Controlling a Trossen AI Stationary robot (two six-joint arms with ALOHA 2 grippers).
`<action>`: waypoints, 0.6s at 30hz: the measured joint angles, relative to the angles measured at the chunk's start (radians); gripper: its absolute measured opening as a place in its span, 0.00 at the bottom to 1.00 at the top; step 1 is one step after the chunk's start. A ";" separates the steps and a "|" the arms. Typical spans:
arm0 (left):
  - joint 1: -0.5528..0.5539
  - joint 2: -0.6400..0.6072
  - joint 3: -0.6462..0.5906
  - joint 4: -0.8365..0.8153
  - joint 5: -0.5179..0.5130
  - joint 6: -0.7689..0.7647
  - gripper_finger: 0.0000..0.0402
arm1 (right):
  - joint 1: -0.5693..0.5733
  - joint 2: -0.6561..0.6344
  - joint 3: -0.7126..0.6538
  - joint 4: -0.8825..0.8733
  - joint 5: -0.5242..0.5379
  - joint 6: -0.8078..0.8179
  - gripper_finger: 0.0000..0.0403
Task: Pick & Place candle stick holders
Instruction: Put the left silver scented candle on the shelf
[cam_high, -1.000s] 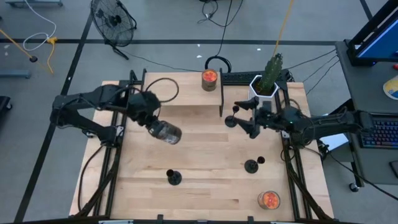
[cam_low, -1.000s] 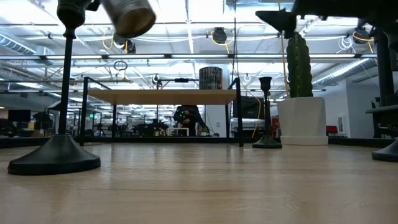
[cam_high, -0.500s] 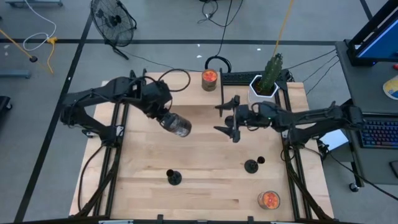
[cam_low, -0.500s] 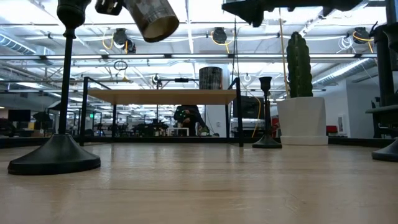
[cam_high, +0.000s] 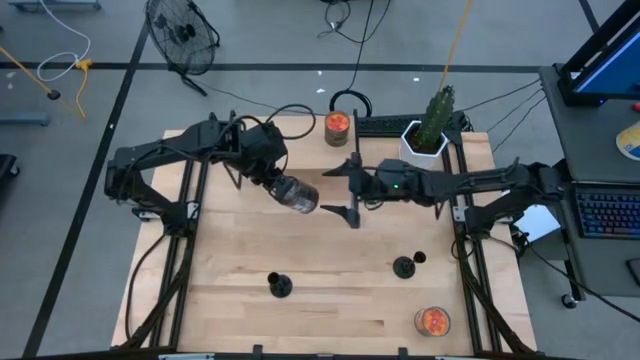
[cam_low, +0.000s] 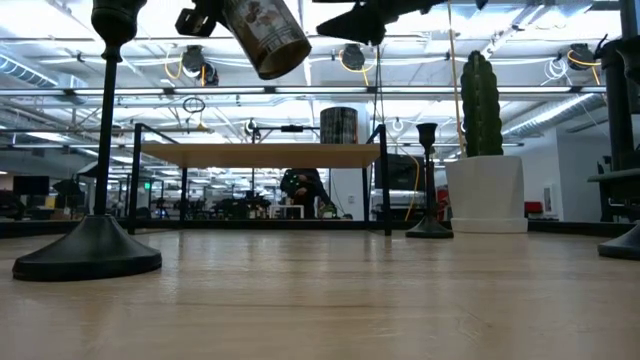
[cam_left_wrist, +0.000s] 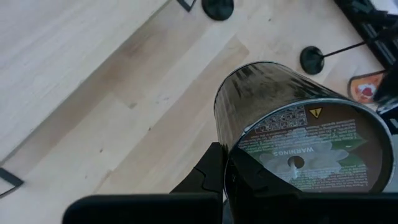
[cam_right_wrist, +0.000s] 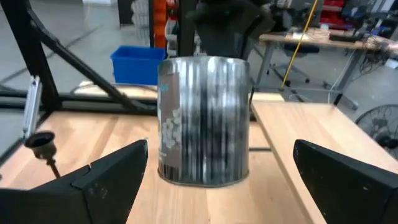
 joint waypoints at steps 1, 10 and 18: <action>0.001 0.002 0.000 0.002 -0.001 0.000 0.00 | 0.000 0.016 0.022 -0.011 0.000 -0.009 0.98; 0.002 0.002 0.000 0.003 -0.011 0.011 0.00 | 0.002 0.134 0.169 -0.111 -0.001 -0.069 0.98; 0.002 0.002 0.000 0.041 -0.019 0.039 0.00 | 0.003 0.139 0.196 -0.099 -0.005 -0.084 0.98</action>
